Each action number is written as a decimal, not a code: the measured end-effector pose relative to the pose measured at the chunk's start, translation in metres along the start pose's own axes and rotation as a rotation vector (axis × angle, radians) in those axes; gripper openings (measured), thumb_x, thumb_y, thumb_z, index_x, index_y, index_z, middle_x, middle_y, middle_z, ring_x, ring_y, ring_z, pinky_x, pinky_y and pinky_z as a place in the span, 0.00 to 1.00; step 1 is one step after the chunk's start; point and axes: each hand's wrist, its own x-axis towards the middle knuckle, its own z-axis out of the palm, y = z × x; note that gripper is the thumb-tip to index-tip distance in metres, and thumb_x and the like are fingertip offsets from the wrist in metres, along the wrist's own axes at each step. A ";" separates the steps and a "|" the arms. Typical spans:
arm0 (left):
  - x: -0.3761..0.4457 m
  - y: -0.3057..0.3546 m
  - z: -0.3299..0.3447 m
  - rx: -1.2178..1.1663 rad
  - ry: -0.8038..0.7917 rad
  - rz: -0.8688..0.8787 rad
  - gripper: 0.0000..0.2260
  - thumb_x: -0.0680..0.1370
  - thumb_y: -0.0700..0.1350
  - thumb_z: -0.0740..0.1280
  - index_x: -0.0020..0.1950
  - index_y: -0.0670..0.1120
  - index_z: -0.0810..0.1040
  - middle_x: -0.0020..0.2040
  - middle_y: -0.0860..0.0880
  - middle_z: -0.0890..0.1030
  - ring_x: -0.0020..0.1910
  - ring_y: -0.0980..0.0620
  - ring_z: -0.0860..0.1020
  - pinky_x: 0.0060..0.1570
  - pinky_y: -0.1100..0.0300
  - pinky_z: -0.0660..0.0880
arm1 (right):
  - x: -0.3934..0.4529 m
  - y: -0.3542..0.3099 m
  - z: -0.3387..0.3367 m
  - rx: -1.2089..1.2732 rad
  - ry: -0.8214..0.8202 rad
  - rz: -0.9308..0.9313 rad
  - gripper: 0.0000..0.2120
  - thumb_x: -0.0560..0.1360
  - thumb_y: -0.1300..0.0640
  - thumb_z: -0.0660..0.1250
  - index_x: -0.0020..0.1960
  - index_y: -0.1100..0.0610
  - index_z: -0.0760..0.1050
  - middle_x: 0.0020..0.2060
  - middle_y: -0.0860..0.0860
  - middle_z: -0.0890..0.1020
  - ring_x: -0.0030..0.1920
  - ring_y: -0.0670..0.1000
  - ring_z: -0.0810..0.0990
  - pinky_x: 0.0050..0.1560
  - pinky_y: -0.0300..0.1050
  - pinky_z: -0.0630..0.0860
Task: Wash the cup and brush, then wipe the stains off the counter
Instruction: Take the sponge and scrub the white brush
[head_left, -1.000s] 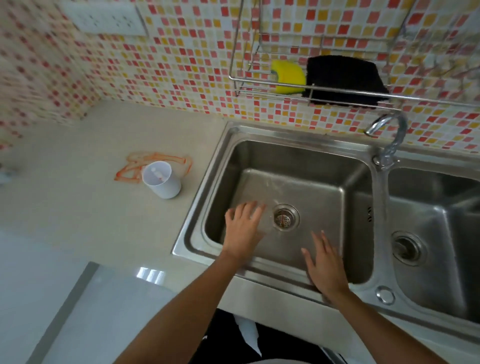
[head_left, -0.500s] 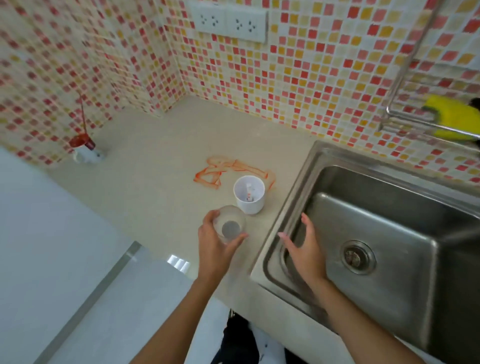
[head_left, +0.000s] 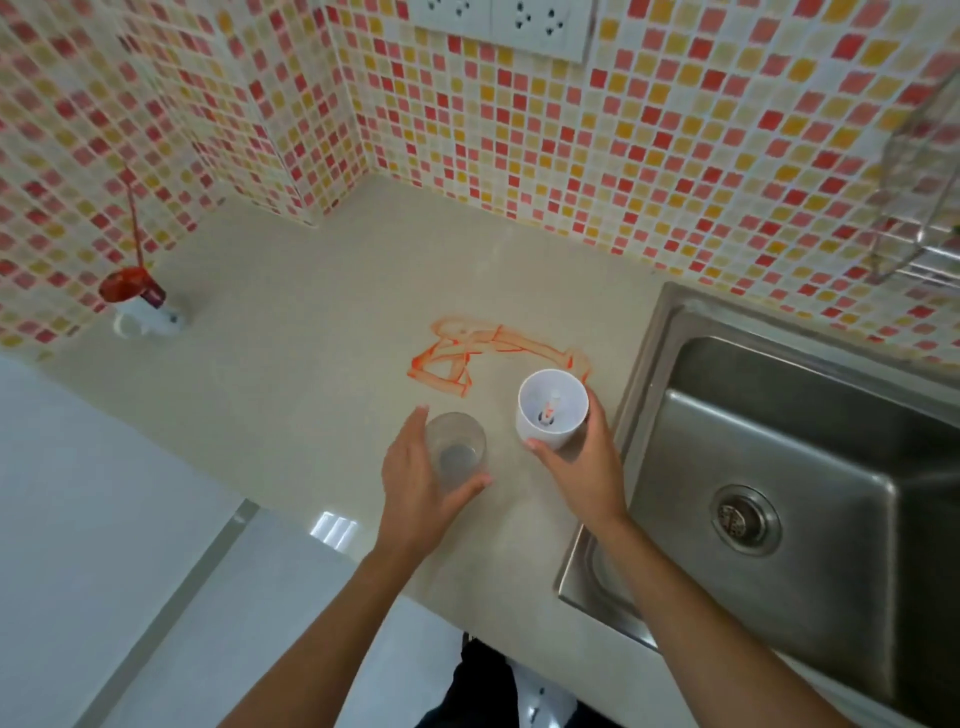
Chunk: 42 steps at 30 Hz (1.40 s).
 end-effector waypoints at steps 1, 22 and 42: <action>0.002 0.004 -0.003 0.034 0.044 0.064 0.43 0.69 0.66 0.69 0.76 0.47 0.57 0.74 0.48 0.64 0.72 0.49 0.62 0.70 0.53 0.61 | 0.000 -0.001 0.000 0.001 0.005 0.009 0.40 0.64 0.49 0.79 0.70 0.42 0.62 0.63 0.38 0.74 0.66 0.44 0.72 0.63 0.43 0.70; 0.115 0.088 0.020 0.377 -0.174 1.002 0.09 0.73 0.45 0.65 0.46 0.45 0.85 0.43 0.48 0.82 0.46 0.43 0.78 0.46 0.62 0.70 | -0.004 -0.018 0.001 -0.038 0.009 0.056 0.37 0.67 0.39 0.74 0.69 0.35 0.58 0.60 0.36 0.75 0.58 0.41 0.75 0.56 0.41 0.74; 0.082 0.190 0.034 -0.250 -0.262 0.448 0.05 0.76 0.46 0.70 0.50 0.49 0.84 0.48 0.55 0.84 0.47 0.58 0.80 0.48 0.66 0.77 | -0.016 0.015 -0.151 -0.154 0.174 0.152 0.45 0.70 0.56 0.75 0.78 0.47 0.51 0.73 0.52 0.66 0.70 0.52 0.68 0.67 0.55 0.71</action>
